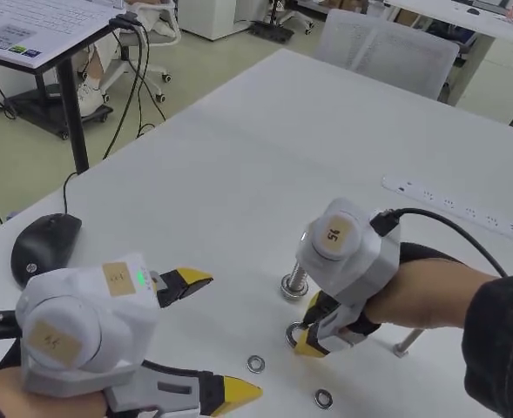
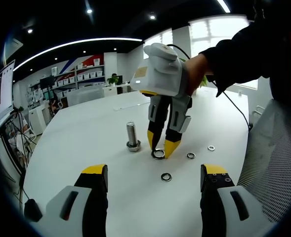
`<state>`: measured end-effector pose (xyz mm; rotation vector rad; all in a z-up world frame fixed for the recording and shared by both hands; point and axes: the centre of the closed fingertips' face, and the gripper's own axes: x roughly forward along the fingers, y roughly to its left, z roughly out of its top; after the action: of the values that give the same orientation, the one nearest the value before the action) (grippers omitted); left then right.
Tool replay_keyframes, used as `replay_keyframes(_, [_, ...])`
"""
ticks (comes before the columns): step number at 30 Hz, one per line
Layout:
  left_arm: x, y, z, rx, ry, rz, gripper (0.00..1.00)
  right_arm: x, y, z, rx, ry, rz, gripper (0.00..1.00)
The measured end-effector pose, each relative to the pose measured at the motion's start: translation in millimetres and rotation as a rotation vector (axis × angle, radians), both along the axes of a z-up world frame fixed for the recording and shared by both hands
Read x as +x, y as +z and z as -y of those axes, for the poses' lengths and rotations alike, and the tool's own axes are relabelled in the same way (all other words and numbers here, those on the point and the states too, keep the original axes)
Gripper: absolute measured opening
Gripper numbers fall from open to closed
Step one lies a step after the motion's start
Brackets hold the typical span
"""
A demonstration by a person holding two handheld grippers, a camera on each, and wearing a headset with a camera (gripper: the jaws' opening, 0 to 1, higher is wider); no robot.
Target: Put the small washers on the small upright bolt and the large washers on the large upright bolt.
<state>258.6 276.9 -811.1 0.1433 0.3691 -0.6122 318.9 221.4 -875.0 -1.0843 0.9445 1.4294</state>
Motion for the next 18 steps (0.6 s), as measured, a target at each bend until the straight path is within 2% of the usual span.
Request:
replay_keyframes(10, [0.6, -1.1, -0.7, -0.007, 0.002, -0.004, 0.76, -0.2, 0.3, 2.9, 0.001, -0.014, -0.003, 0.24])
replay_keyframes(18, [1.8, -1.8, 0.5, -0.009, -0.002, -0.005, 0.76, 3.6, 8.5, 6.8, 0.014, -0.037, -0.002, 0.24])
